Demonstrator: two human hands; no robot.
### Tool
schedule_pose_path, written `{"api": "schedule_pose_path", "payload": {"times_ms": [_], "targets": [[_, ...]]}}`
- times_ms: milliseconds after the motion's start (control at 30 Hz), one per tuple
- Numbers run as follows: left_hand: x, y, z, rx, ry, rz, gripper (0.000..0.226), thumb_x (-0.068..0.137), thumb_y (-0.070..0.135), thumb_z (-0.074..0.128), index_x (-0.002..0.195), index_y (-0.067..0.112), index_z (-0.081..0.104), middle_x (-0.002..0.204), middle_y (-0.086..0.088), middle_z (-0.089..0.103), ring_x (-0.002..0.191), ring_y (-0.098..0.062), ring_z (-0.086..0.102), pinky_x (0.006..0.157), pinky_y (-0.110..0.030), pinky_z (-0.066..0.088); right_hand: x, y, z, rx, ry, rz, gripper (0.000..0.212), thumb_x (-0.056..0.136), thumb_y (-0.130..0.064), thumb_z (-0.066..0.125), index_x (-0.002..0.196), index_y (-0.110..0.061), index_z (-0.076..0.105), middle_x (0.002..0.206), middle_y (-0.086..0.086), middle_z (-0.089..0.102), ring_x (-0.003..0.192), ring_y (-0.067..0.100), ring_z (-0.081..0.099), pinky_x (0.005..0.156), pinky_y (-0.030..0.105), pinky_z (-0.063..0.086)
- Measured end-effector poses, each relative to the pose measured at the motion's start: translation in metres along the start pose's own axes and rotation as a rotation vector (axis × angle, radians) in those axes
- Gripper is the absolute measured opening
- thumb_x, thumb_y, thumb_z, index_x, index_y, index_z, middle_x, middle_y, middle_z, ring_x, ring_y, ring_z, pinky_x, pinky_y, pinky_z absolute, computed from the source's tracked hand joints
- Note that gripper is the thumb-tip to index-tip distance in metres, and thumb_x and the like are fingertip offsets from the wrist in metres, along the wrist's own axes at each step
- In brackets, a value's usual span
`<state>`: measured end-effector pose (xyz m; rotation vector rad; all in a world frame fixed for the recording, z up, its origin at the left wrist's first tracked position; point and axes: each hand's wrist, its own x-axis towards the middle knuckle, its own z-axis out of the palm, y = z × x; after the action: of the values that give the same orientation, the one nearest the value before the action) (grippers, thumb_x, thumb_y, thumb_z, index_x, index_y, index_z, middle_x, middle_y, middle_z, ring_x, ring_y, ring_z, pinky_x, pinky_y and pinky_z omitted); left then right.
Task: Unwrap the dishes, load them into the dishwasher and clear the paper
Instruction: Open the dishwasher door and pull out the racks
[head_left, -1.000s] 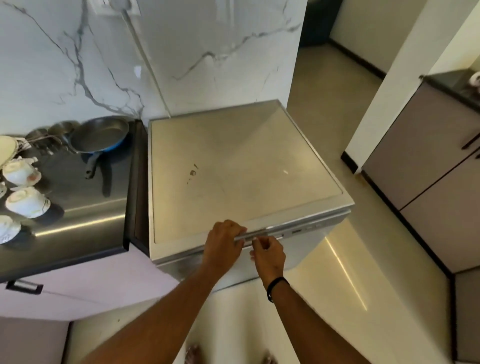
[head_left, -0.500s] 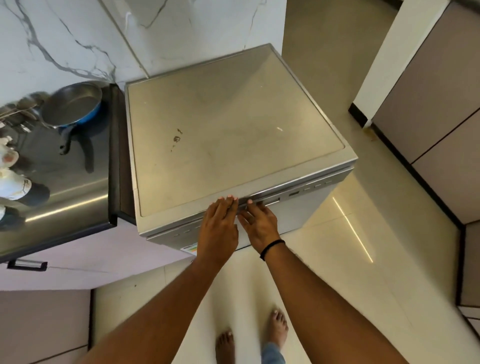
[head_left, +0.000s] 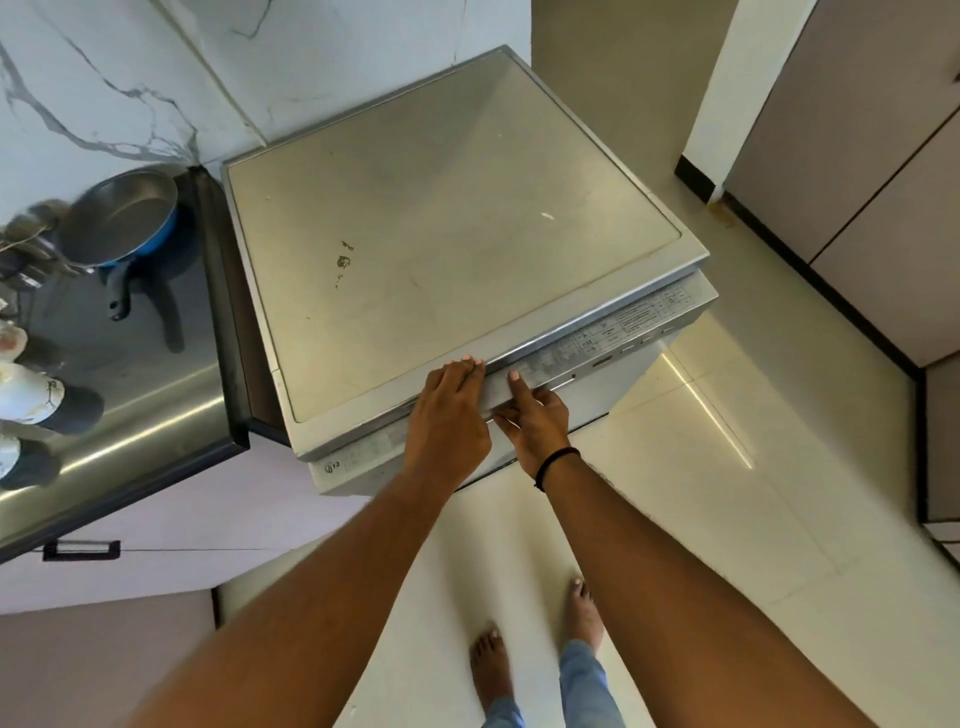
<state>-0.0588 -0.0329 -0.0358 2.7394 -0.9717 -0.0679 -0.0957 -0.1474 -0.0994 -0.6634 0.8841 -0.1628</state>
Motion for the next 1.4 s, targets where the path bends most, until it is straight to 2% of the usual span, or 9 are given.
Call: {"api": "schedule_pose_path", "payload": {"times_ms": [167,333,500,600,733,900,1033,1100,1400], "targets": [[0.006,-0.005,-0.013,-0.023,-0.038,0.01,0.055,0.088,0.006,0.062,0.142,0.01,0.053,0.137,-0.003,0.056,0.121,-0.022,0.05,0.09,-0.033,0.054,-0.018,0.012,-0.023,-0.013,0.078,-0.013,0.035,0.088,-0.023,0.078,0.109,-0.008,0.055,0.117,0.02,0.07,0.101,0.031,0.072,0.087,0.043,0.061],[0.007,-0.009,-0.014,-0.004,-0.057,0.044,0.053,0.091,0.004,0.056,0.143,0.013,0.05,0.139,-0.001,0.053,0.118,-0.021,0.049,0.088,-0.033,0.051,-0.043,0.03,-0.057,-0.008,0.126,-0.018,0.039,0.088,-0.022,0.077,0.114,-0.007,0.053,0.116,0.015,0.068,0.097,0.027,0.071,0.088,0.049,0.06],[-0.001,-0.013,-0.002,0.028,-0.032,0.064,0.061,0.092,0.01,0.061,0.15,0.011,0.042,0.147,-0.007,0.047,0.13,-0.025,0.045,0.099,-0.036,0.052,-0.067,0.048,-0.084,-0.053,0.199,-0.056,0.022,0.094,-0.022,0.071,0.106,-0.013,0.054,0.113,0.008,0.065,0.099,0.023,0.067,0.095,0.05,0.056],[-0.017,-0.008,0.015,0.051,-0.019,0.069,0.06,0.098,0.021,0.057,0.154,0.016,0.036,0.162,-0.01,0.029,0.15,-0.03,0.025,0.121,-0.045,0.029,-0.076,0.063,-0.097,-0.061,0.263,-0.066,0.039,0.094,-0.025,0.07,0.123,-0.004,0.055,0.123,0.014,0.068,0.107,0.028,0.07,0.092,0.049,0.058],[-0.072,0.005,0.049,-0.201,-0.042,0.008,0.05,0.099,0.033,0.056,0.147,0.021,0.048,0.154,-0.006,0.043,0.144,-0.027,0.035,0.114,-0.05,0.035,-0.083,0.076,-0.111,-0.073,0.326,-0.098,0.043,0.093,-0.03,0.072,0.124,-0.005,0.056,0.116,0.01,0.071,0.102,0.023,0.072,0.088,0.046,0.06],[-0.12,-0.003,0.08,-0.475,-0.217,-0.247,0.034,0.097,0.027,0.063,0.129,0.015,0.066,0.126,-0.007,0.064,0.115,-0.023,0.06,0.099,-0.038,0.05,-0.08,0.081,-0.127,-0.211,0.411,-0.095,0.063,0.07,-0.054,0.086,0.116,-0.016,0.063,0.105,0.0,0.074,0.092,0.019,0.074,0.074,0.043,0.064],[-0.149,0.004,0.094,-0.502,-0.185,-0.297,0.03,0.096,0.022,0.068,0.124,0.012,0.07,0.119,-0.004,0.066,0.099,-0.007,0.056,0.078,0.0,0.039,-0.07,0.09,-0.153,-0.292,0.46,-0.021,0.083,0.05,-0.07,0.083,0.115,-0.022,0.061,0.103,-0.003,0.073,0.091,0.017,0.073,0.077,0.043,0.063],[-0.157,0.009,0.103,-0.534,-0.177,-0.337,0.029,0.092,0.021,0.072,0.12,0.013,0.072,0.114,-0.001,0.068,0.094,-0.005,0.057,0.071,0.004,0.038,-0.073,0.097,-0.169,-0.305,0.454,0.003,0.083,0.052,-0.066,0.083,0.116,-0.019,0.059,0.105,-0.001,0.072,0.091,0.016,0.072,0.076,0.042,0.063],[-0.193,0.037,0.139,-0.427,-0.471,-0.322,0.036,0.083,0.03,0.082,0.115,0.016,0.074,0.108,0.002,0.075,0.099,-0.014,0.07,0.094,-0.036,0.056,-0.092,0.135,-0.255,-0.241,0.417,0.13,0.087,0.051,-0.053,0.09,0.119,-0.007,0.059,0.112,0.008,0.07,0.095,0.02,0.073,0.07,0.042,0.064]]}}
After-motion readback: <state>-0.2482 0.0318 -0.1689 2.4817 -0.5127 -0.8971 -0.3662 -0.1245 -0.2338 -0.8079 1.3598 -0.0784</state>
